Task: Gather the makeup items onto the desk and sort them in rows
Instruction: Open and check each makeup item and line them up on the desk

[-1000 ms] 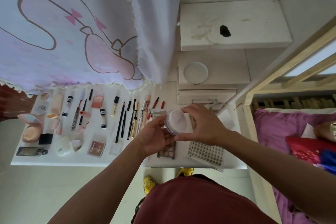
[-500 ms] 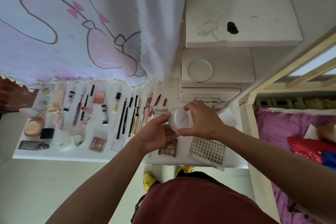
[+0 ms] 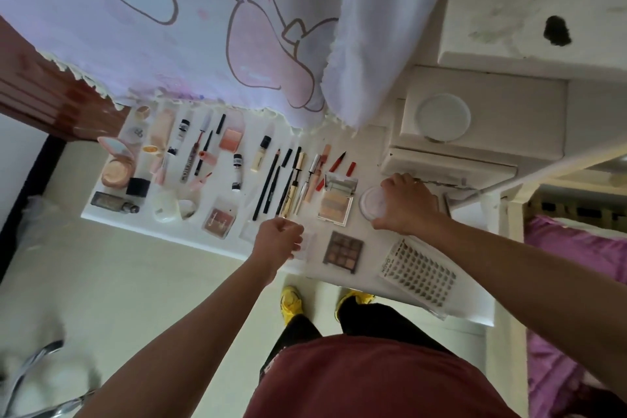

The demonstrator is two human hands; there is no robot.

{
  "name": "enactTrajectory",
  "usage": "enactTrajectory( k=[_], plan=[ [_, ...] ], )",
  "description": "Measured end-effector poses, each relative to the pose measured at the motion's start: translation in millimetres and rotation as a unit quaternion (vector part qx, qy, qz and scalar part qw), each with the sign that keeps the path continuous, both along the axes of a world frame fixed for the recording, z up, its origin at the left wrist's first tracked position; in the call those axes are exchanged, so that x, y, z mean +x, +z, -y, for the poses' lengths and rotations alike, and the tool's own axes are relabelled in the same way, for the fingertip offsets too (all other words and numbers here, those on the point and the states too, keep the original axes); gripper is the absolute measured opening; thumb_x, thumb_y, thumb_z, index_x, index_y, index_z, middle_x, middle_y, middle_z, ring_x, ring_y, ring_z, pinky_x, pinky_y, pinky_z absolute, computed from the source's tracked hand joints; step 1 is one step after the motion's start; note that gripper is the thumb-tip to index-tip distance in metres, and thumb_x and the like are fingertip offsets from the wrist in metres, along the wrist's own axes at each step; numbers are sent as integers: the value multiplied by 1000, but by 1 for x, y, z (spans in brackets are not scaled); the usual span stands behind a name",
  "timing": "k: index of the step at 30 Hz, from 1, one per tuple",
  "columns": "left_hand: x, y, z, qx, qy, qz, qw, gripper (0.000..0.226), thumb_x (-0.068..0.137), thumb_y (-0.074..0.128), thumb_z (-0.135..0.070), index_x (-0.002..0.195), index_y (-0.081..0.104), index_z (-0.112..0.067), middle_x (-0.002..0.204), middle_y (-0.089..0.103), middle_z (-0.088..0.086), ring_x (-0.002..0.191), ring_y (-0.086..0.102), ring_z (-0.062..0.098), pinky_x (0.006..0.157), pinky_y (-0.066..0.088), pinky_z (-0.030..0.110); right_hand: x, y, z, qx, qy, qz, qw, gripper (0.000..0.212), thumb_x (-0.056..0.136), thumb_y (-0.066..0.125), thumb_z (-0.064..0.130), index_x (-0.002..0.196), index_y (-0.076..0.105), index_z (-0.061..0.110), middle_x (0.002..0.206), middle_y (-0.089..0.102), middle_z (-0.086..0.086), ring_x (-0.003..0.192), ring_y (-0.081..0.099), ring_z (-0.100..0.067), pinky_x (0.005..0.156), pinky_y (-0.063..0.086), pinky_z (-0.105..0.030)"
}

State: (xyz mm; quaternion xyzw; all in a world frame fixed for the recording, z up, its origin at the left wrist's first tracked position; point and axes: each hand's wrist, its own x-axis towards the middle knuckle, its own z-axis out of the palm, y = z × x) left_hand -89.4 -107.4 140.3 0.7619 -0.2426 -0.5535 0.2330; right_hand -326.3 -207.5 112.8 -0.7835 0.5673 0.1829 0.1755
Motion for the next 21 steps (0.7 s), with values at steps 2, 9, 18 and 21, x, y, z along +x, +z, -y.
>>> enactTrajectory(
  k=[2,9,18,21],
  plan=[
    [5,-3,-8,-11,-10,36,999,9,88,60,-13,91,64,-6,85,68,13,71,62,21,61,49,29,4,-7,3,2,8,-16,1000,82,66,72,61,128,46,14,129,48,-7,121,43,-27,97,41,-39],
    [21,-12,-27,-24,-67,135,988,16,84,63,-23,95,68,-12,93,70,4,86,68,21,80,57,41,14,-18,4,9,-3,-28,1000,80,69,74,57,128,46,12,131,46,-9,121,42,-27,90,42,-38],
    [66,-19,-44,-19,-95,228,969,23,81,68,-18,101,69,-7,96,71,6,89,68,22,84,52,34,8,5,-18,-46,-41,45,997,63,83,60,57,132,50,19,131,51,-3,124,43,-24,91,46,-38],
    [97,-26,-48,-1,-98,265,959,29,78,69,-20,104,69,-7,101,72,9,95,66,26,84,48,32,32,22,-35,-54,-15,89,994,53,88,55,54,130,52,21,126,53,1,119,46,-19,85,44,-35]
  ],
)
